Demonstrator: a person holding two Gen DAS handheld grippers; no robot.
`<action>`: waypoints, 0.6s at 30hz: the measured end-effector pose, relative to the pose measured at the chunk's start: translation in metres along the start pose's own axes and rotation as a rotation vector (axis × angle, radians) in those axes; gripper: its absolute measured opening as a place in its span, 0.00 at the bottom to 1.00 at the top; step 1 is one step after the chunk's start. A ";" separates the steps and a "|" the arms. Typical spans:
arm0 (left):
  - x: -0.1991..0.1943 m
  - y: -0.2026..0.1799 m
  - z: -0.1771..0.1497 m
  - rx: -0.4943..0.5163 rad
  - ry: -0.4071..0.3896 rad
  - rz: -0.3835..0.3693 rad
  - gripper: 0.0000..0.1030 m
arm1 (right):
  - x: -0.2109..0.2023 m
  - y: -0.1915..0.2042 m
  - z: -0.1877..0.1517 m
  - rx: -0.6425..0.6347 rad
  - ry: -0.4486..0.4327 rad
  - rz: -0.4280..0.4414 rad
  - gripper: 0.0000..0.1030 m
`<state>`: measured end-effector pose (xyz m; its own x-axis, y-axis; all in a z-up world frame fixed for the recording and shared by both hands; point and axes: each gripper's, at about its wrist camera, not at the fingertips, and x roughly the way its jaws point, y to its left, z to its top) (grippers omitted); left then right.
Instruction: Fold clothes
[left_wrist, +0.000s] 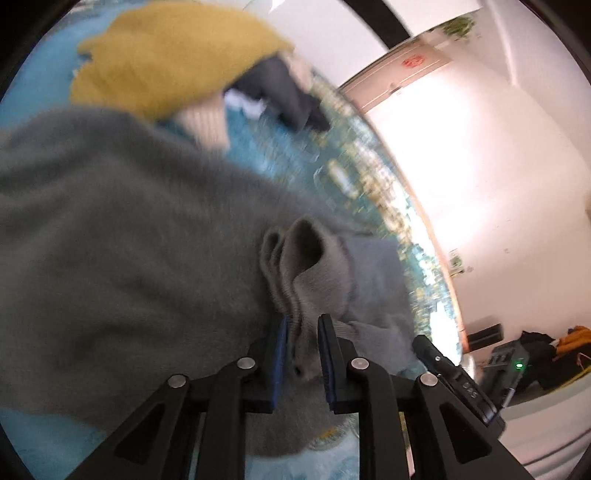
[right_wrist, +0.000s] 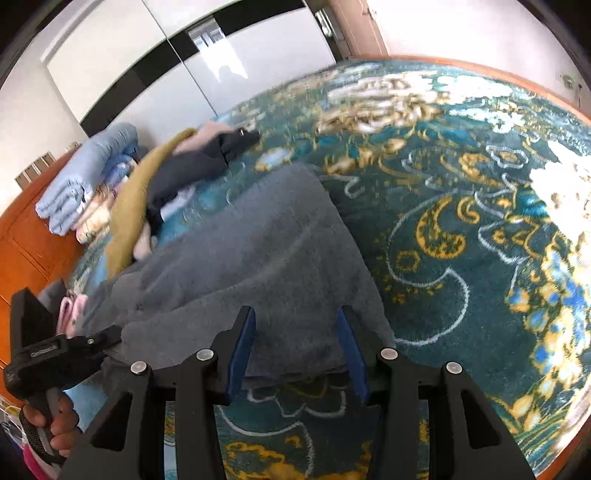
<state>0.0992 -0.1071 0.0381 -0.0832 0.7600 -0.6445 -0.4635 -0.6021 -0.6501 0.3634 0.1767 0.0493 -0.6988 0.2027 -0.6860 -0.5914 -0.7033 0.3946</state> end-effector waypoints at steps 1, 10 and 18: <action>-0.011 0.002 0.001 0.002 -0.025 0.009 0.20 | -0.004 0.001 0.000 0.003 -0.021 0.016 0.46; -0.126 0.087 -0.013 -0.156 -0.250 0.255 0.59 | -0.017 0.000 -0.008 0.058 -0.154 0.098 0.46; -0.105 0.147 -0.032 -0.409 -0.249 0.061 0.62 | -0.015 -0.001 -0.014 0.062 -0.142 0.114 0.46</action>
<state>0.0679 -0.2831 -0.0031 -0.3311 0.7254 -0.6035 -0.0701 -0.6567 -0.7509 0.3805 0.1649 0.0502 -0.8099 0.2218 -0.5430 -0.5258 -0.6846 0.5047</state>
